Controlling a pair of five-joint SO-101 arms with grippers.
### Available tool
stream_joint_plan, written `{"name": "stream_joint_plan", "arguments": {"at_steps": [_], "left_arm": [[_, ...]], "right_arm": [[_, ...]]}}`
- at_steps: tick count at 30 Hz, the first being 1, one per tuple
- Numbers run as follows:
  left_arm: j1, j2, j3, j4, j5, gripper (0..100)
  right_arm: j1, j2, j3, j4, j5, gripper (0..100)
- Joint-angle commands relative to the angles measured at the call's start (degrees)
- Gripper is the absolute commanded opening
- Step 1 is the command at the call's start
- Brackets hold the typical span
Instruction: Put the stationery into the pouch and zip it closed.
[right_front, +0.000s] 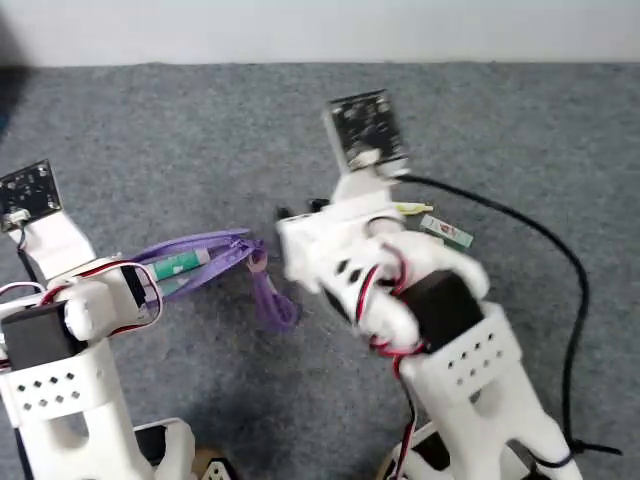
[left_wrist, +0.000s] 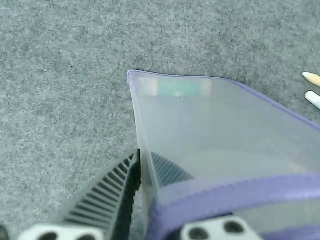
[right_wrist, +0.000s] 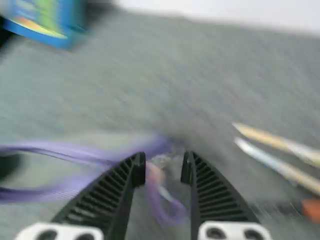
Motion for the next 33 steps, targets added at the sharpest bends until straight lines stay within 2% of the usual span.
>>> {"name": "stream_joint_plan", "arguments": {"at_steps": [1,6,12,16,20,22,28,33], "left_arm": [[0.0,0.1,-2.1,0.0,0.7,1],[0.0,0.1,-2.1,0.0,0.7,1],[0.0,0.1,-2.0,0.0,0.7,1],[-0.3,0.1,-2.0,0.1,0.7,1],[-0.3,0.1,-2.0,0.0,0.7,1],[-0.3,0.1,-2.0,-0.1,0.7,1],[-0.3,0.1,-2.0,0.2,0.7,1],[-0.3,0.1,-2.0,0.2,0.7,1]], "right_arm": [[5.7,2.3,-2.5,7.5,5.1,11.5],[9.7,12.1,1.0,15.5,23.9,11.6],[11.1,24.0,0.9,15.4,39.1,11.7],[11.1,28.5,1.1,13.6,46.2,13.6],[11.0,33.2,1.2,9.6,50.7,26.5],[10.8,36.2,1.1,8.0,51.8,29.2],[10.1,44.3,1.1,1.9,52.5,23.6],[10.1,49.5,1.0,-0.1,52.3,22.8]]}}
